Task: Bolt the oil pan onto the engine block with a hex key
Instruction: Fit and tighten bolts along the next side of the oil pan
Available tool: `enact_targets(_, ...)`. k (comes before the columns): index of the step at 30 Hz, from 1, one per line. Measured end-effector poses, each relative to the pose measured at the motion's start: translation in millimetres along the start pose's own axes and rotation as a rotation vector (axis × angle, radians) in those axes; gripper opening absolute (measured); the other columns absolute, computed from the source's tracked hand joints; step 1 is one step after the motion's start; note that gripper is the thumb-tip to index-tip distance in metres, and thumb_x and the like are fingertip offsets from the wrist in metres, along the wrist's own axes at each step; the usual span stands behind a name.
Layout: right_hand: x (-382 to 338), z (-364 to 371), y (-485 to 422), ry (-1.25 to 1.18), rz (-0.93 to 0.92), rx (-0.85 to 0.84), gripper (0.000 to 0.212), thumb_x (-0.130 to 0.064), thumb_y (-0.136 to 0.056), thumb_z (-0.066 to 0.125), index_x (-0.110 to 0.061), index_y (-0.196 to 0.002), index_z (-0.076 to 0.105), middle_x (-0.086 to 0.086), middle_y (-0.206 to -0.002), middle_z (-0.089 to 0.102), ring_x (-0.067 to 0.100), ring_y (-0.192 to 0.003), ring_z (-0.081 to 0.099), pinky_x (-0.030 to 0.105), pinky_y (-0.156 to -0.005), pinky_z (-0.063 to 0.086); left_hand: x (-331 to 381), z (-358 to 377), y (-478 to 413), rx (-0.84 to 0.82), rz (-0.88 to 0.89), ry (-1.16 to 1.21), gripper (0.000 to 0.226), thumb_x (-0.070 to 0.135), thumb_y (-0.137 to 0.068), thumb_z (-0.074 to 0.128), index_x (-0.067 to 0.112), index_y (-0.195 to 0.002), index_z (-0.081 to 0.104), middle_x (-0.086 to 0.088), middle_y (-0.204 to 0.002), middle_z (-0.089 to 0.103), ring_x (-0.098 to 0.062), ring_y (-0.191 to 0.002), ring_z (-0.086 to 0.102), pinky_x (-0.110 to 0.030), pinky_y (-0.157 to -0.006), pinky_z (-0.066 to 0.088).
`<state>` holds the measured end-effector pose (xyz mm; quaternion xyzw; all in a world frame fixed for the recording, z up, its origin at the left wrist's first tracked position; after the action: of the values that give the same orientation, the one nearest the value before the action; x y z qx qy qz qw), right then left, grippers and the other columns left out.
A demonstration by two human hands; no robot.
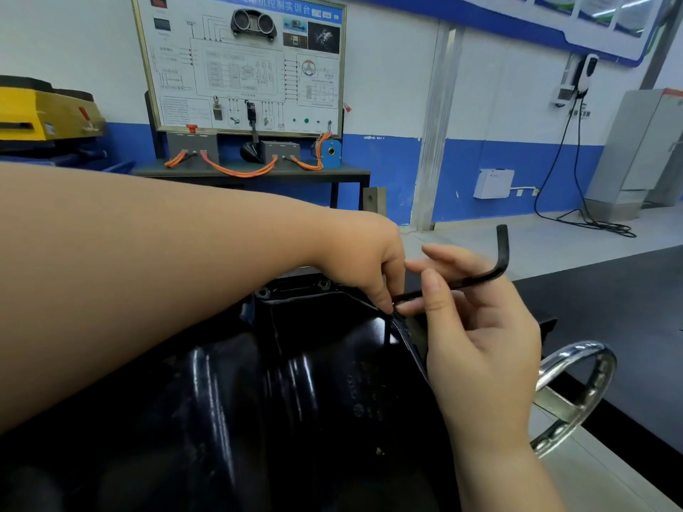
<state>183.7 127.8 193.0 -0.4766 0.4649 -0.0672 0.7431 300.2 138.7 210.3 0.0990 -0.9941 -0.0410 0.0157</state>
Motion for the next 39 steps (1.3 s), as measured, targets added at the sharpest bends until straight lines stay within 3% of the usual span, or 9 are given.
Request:
enact_targets(4,-3,4,1,0.056,-0.051,-0.034,0.029,-0.008,-0.089,0.052,-0.034,-0.096,0.064,-0.013,-0.089,0.071,0.008,-0.069,0.068,0.011,-0.066,0.049,2,-1,2,-0.015,0.004,-0.006,0.032,0.026,-0.084,0.066,0.040,-0.061,0.050,0.034,-0.043,0.048,0.018,-0.050,0.047,0.000,-0.051,0.033)
enact_targets(9,9,-6,1,0.035,0.025,0.051,0.018,-0.015,-0.084,0.060,-0.030,-0.085,0.071,-0.014,-0.078,0.072,0.010,-0.073,0.071,0.020,-0.069,0.054,-1,1,4,-0.017,0.009,0.028,0.009,0.031,-0.084,0.066,0.038,-0.081,0.063,0.023,-0.060,0.051,0.013,-0.060,0.049,-0.003,-0.055,0.034)
enact_targets(16,9,-7,-1,0.049,0.053,0.083,0.008,-0.031,-0.075,0.069,-0.034,-0.082,0.069,-0.015,-0.071,0.070,0.008,-0.069,0.070,0.017,-0.064,0.053,-13,3,6,-0.055,-0.047,0.069,0.030,0.025,-0.087,0.063,0.049,-0.071,0.054,0.037,-0.053,0.052,0.020,-0.062,0.048,0.003,-0.058,0.032)
enact_targets(22,11,-8,-3,0.089,0.054,0.102,0.015,-0.034,-0.073,0.072,-0.023,-0.073,0.063,-0.012,-0.065,0.069,0.006,-0.063,0.069,0.019,-0.060,0.053,-14,-1,5,-0.013,-0.082,0.054,0.034,0.023,-0.090,0.059,0.046,-0.065,0.053,0.029,-0.055,0.053,0.020,-0.060,0.048,0.004,-0.057,0.032)
enact_targets(28,12,-10,-2,0.140,0.073,0.106,0.028,-0.043,-0.070,0.070,-0.018,-0.070,0.059,-0.001,-0.065,0.067,0.018,-0.063,0.067,0.029,-0.059,0.054,-5,-2,9,-0.033,-0.079,0.082,0.024,0.031,-0.080,0.070,0.046,-0.069,0.056,0.019,-0.072,0.060,0.005,-0.067,0.053,-0.013,-0.063,0.038)
enact_targets(32,14,-9,-3,0.100,0.099,0.096,0.010,-0.033,-0.075,0.070,-0.025,-0.075,0.063,-0.009,-0.071,0.069,0.014,-0.066,0.069,0.032,-0.062,0.057,3,-7,7,0.033,-0.031,0.047,0.021,0.037,-0.077,0.072,0.042,-0.063,0.058,0.020,-0.056,0.053,0.010,-0.057,0.049,-0.005,-0.054,0.035)
enact_targets(34,13,-7,-2,0.063,0.078,0.072,0.004,-0.026,-0.081,0.066,-0.030,-0.081,0.064,-0.010,-0.076,0.070,0.014,-0.068,0.069,0.031,-0.063,0.057,5,-7,6,0.039,-0.024,0.021,0.008,0.035,-0.078,0.071,0.035,-0.072,0.066,0.017,-0.060,0.053,0.006,-0.059,0.050,-0.007,-0.055,0.035)
enact_targets(36,10,-3,-2,0.034,0.054,0.031,0.018,-0.019,-0.087,0.059,-0.034,-0.094,0.065,-0.013,-0.086,0.072,0.011,-0.073,0.070,0.022,-0.067,0.056,6,-7,6,0.037,-0.012,-0.009,0.007,0.033,-0.080,0.070,0.027,-0.084,0.071,0.013,-0.068,0.057,-0.003,-0.066,0.050,-0.017,-0.066,0.039)
enact_targets(39,5,1,-3,0.102,-0.003,-0.001,0.030,-0.015,-0.089,0.053,-0.040,-0.100,0.064,-0.019,-0.091,0.071,0.009,-0.078,0.070,0.019,-0.073,0.054,7,-7,7,0.025,-0.009,-0.004,0.007,0.031,-0.080,0.070,0.030,-0.075,0.065,0.009,-0.071,0.058,-0.005,-0.066,0.050,-0.017,-0.066,0.039)
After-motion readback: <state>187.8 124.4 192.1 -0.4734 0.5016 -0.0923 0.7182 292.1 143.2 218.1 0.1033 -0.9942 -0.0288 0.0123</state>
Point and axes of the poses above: each hand's wrist, its own y-axis away from the middle knuckle, its own z-axis out of the palm, x = y × z, the point moved 9 cm from there along -y, towards the middle knuckle
